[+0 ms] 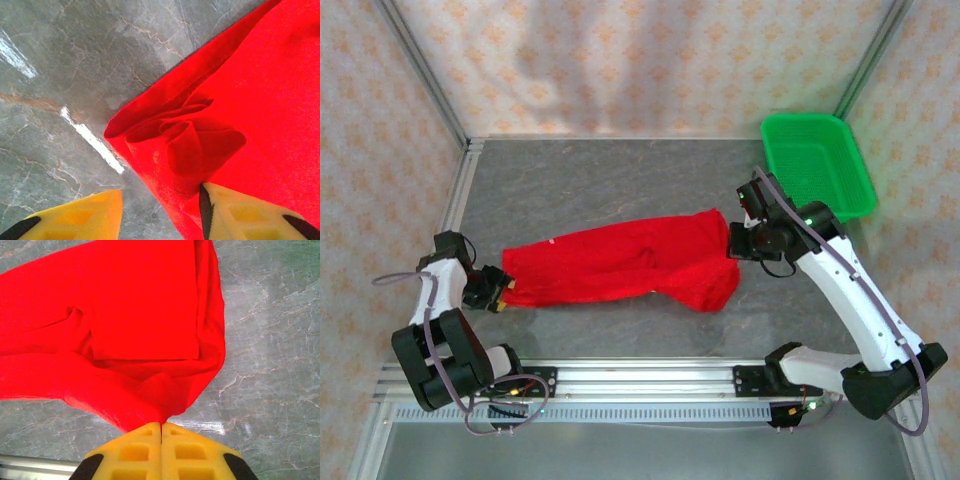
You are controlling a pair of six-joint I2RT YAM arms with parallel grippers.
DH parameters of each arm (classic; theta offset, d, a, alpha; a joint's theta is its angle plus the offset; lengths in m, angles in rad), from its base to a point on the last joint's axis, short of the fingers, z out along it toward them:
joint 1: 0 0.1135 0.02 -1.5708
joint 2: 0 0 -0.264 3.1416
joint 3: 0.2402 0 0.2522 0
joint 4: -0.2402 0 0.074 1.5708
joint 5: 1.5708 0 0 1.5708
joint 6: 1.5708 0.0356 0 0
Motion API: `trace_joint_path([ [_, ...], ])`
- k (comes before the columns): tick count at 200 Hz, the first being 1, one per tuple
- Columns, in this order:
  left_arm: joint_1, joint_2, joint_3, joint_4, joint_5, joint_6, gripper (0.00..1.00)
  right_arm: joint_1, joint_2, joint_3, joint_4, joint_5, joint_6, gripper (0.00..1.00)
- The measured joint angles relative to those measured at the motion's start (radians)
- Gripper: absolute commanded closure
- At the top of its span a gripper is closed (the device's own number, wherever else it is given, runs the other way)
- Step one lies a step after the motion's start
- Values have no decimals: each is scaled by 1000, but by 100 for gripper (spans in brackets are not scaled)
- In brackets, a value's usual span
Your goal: Fold and stack the t-shirts
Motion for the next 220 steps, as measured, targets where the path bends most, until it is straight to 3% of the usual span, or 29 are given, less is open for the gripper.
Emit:
trace_joint_path([
  [14, 0, -52, 10, -30, -3, -2, 50, 0, 0, 0, 0, 0, 0, 100],
  [40, 0, -137, 26, -64, -2, -10, 67, 0, 3, 0, 0, -2, 0, 100],
  [67, 0, -158, -25, -72, 3, -25, 73, 0, 5, 0, 3, -11, 0, 100],
  [112, -1, -158, -76, -80, 4, -43, 73, -4, 5, 0, 7, -15, 0, 100],
  [147, -1, -145, -77, -50, 3, -68, 65, -4, 5, 0, 8, -18, -4, 100],
  [220, -1, -97, -81, 40, 16, -84, 64, -4, 6, 0, 7, -18, -8, 100],
])
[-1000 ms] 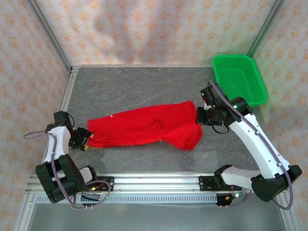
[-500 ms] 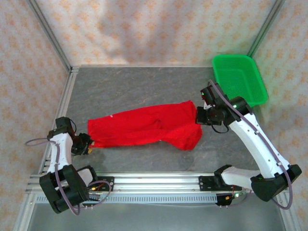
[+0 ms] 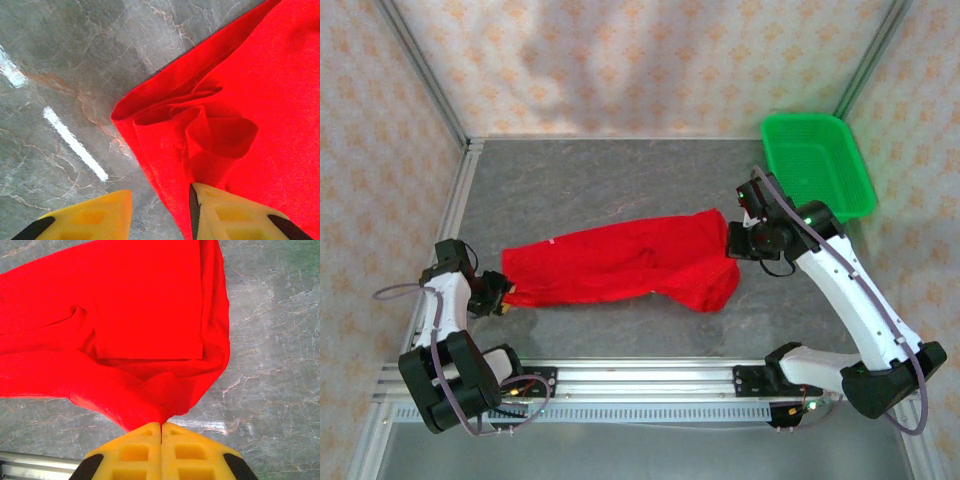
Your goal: Fold and stack the t-shirts
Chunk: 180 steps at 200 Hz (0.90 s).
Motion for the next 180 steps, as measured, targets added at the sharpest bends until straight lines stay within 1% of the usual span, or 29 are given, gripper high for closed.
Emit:
trace_joint_path([
  [116, 0, 42, -27, 62, 3, -8, 66, 0, 0, 0, 0, 0, 0, 100],
  [180, 0, 85, -27, 114, 3, -11, 64, -1, 0, 0, 0, 0, 0, 100],
])
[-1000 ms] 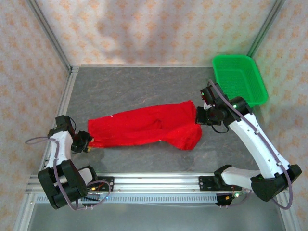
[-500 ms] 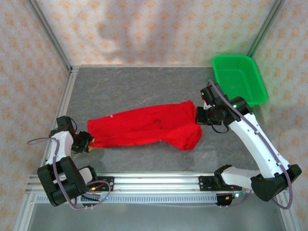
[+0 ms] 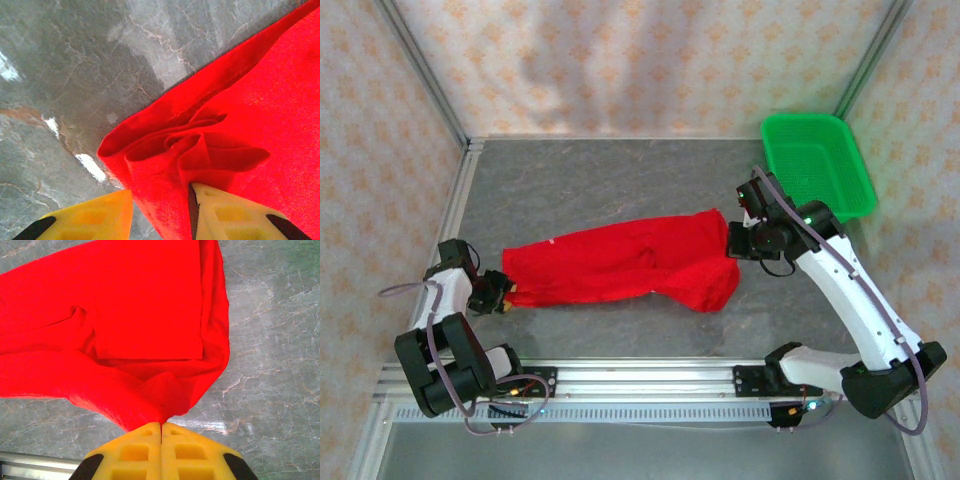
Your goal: Fold and stack the t-shirts
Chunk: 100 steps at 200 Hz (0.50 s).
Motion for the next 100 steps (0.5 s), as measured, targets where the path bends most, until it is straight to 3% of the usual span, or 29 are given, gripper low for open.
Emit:
trace_joint_path([
  [18, 0, 5, 0, 7, 0, 0, 58, 0, 0, 0, 0, 0, 0, 100],
  [50, 0, -31, 8, 3, -5, -2, 38, 0, 0, 0, 0, 0, 0, 100],
  [100, 0, -146, 37, -27, 3, -7, 35, 0, 0, -9, 0, 0, 0, 100],
])
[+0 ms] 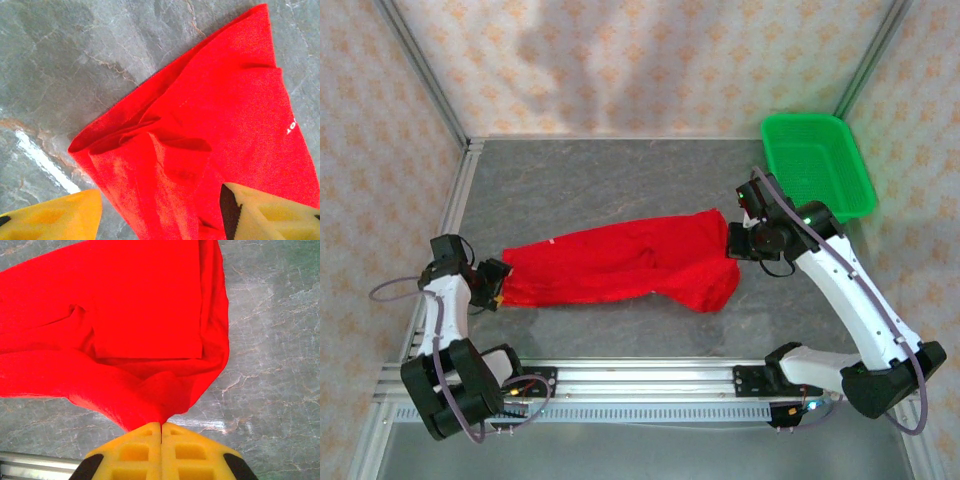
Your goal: Fold and stack the t-shirts
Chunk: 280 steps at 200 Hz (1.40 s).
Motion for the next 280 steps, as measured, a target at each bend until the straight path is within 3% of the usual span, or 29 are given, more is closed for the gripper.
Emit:
trace_joint_path([
  [91, -39, -32, -18, -130, -31, -10, 43, -1, 0, -7, 0, 0, -4, 100],
  [249, -39, 148, -33, 43, -60, -67, 52, -1, 0, -7, 0, 0, -4, 100],
  [280, -39, 174, -33, 64, -60, -70, 58, -1, 6, -7, 0, 1, -4, 100],
])
